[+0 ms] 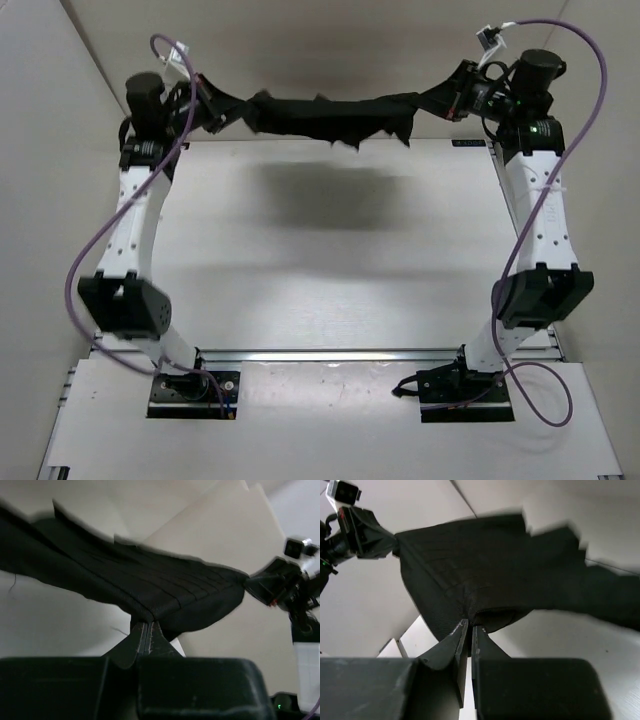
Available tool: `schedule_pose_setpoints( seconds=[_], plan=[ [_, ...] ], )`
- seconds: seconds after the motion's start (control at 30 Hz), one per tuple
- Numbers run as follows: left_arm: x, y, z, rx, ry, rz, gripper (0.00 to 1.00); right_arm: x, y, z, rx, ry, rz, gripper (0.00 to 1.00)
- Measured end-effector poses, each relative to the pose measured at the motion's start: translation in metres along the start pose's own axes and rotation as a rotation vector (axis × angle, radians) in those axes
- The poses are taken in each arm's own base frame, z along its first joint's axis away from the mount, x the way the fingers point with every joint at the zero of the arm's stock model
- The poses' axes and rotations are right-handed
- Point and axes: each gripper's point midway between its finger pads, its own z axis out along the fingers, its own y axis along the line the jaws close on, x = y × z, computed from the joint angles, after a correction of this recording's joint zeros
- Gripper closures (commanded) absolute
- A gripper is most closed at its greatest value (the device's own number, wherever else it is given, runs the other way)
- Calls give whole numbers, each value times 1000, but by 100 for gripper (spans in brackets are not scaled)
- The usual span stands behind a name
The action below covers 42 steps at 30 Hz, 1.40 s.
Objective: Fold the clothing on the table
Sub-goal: Flatten the skirt out, then fold the skirt
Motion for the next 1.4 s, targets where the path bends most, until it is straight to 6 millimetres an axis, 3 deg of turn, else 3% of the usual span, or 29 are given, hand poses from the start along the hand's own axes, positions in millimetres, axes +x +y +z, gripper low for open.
schedule_pose_setpoints(
  seconds=[0.1,0.2,0.23,0.27,0.3,0.33,0.4,0.47,0.53,0.6,0.67,0.77,1.07,1.2,1.4],
  plan=[
    [38,-17,-27,50,9,16,100,7,7,-17,-30,-8,-13,99],
    [102,10,-42,54,56,-48,100,48,-18,-15,-15,36,61,100],
    [127,29,-42,33,80,-85,100,74,-34,-11,3,63,112,100],
    [154,54,-43,-7,114,-134,89,111,-53,-8,33,107,188,100],
    [186,84,-44,-66,157,-193,74,144,-67,-7,64,152,266,83],
    [213,109,-48,-120,196,-242,53,182,-82,-6,100,195,348,73],
    [272,153,-68,-240,286,-356,45,265,-100,-17,192,314,519,50],
    [313,178,-94,-331,346,-436,36,336,-102,-37,296,438,628,40],
    [329,185,-110,-371,370,-447,32,366,-93,-52,363,489,633,36],
    [329,180,-116,-371,368,-406,30,366,-84,-62,386,472,588,36],
    [327,171,-117,-350,355,-352,27,353,-78,-68,401,422,527,34],
    [335,165,-123,-341,345,-304,27,343,-82,-69,420,388,464,35],
    [390,201,-130,-505,499,-297,28,394,-128,-73,570,537,527,41],
    [389,201,-115,-503,510,-267,35,398,-143,-67,594,557,535,41],
    [386,212,-97,-522,494,-247,61,397,-156,-51,581,553,538,46]
  ],
)
